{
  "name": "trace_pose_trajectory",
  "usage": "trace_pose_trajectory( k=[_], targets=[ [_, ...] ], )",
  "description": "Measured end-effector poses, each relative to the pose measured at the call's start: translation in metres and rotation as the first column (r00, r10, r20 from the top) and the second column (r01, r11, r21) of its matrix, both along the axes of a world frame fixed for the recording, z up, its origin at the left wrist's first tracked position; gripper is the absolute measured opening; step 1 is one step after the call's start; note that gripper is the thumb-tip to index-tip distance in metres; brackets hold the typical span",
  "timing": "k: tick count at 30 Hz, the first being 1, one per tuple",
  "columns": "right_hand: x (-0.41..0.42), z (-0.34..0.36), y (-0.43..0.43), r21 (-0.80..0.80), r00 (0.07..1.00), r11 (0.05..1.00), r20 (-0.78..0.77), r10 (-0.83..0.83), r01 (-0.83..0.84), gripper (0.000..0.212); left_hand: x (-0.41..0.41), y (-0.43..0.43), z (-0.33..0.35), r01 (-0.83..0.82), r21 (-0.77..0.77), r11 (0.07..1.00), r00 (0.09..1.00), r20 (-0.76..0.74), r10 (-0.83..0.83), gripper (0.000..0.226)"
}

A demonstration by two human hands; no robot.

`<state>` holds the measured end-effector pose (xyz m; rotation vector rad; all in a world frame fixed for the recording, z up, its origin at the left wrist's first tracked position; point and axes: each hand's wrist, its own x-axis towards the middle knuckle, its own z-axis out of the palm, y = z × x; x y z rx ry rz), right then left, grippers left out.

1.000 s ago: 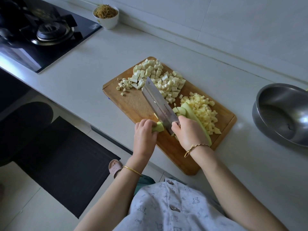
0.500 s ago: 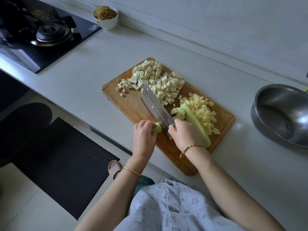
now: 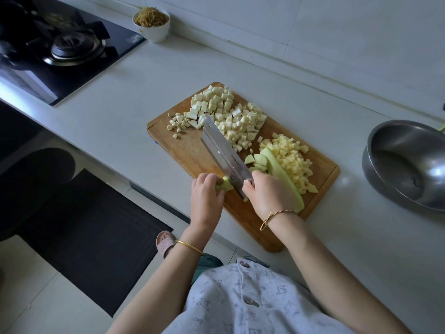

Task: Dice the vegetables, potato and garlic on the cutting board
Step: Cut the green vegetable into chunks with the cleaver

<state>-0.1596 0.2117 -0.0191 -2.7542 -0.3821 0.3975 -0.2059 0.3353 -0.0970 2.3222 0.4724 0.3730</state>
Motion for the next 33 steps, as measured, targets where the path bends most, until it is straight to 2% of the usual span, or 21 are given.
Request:
trace_pose_trajectory(
  k=[6,10,16,27,33],
  targets=[
    [0.003,-0.006,0.005,0.006,0.998,1.0,-0.064,-0.014,0.015,0.038,0.0,0.004,-0.003,0.026,-0.004,1.0,0.999,0.018,-0.026,0.013],
    [0.006,0.002,0.0,0.021,0.998,0.999,-0.045,-0.042,0.043,0.037,-0.001,0.006,-0.002,0.033,-0.035,0.999,0.999,0.026,-0.033,0.015],
    [0.002,0.009,-0.002,0.058,1.0,0.998,0.006,-0.003,0.002,0.038,0.0,0.005,-0.001,0.015,-0.055,0.998,1.0,0.011,-0.014,0.013],
    [0.0,-0.002,0.008,-0.009,0.997,1.0,-0.081,0.018,-0.019,0.036,-0.001,0.006,-0.006,0.02,-0.07,0.997,0.999,0.035,-0.018,0.01],
    [0.004,0.0,0.0,0.031,0.998,0.999,-0.055,-0.041,0.043,0.037,-0.002,0.009,-0.005,0.032,-0.088,0.996,0.999,0.042,-0.028,0.012]
  ],
)
